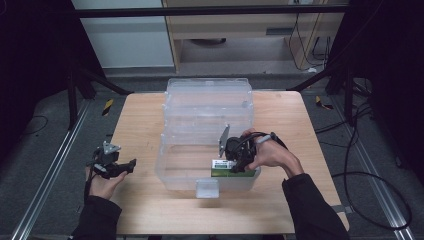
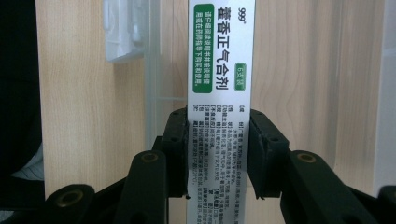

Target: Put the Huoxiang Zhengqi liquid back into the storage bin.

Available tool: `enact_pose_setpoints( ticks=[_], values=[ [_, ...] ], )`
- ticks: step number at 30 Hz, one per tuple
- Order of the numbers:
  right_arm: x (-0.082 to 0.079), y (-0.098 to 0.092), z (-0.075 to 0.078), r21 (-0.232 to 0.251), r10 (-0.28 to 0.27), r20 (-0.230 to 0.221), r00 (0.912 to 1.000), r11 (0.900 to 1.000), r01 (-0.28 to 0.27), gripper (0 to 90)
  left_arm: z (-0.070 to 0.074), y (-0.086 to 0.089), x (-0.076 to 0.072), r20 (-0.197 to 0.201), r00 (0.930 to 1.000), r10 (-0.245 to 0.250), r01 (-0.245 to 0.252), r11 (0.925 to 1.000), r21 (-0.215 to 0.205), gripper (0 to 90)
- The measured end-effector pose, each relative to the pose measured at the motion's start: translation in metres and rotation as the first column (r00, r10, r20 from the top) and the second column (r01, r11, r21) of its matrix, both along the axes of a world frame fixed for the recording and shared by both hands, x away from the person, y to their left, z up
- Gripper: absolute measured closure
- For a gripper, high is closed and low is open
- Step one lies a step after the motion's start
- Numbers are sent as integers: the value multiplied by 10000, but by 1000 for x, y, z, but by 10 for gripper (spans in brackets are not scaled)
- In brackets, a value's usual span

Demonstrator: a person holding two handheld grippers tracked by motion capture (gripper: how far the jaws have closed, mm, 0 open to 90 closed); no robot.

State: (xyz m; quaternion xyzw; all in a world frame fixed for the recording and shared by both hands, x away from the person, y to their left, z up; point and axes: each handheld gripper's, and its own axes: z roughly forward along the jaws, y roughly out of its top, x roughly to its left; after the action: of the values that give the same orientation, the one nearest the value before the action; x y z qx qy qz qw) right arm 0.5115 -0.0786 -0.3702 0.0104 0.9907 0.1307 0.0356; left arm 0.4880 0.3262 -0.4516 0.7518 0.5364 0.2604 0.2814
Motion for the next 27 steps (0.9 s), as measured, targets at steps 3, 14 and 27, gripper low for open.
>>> enact_pose_setpoints(
  ticks=[3, 14, 27],
  values=[
    [-1, 0, -1, 16, -68, 22, 10000, 10000, 68, 636, 0, 0, 0, -1, 10000, -3, 3, 10000, 12, 291],
    [-2, 1, -8, -38, 6, 165, 9999, 10000, -5, 634, 0, -1, 0, 0, 10000, -16, 16, 10000, 22, 290],
    [-3, 0, -14, 32, -323, 183, 9993, 9995, 323, 608, -1, -2, 0, -31, 10000, -37, 37, 10000, 47, 290]
  ],
)
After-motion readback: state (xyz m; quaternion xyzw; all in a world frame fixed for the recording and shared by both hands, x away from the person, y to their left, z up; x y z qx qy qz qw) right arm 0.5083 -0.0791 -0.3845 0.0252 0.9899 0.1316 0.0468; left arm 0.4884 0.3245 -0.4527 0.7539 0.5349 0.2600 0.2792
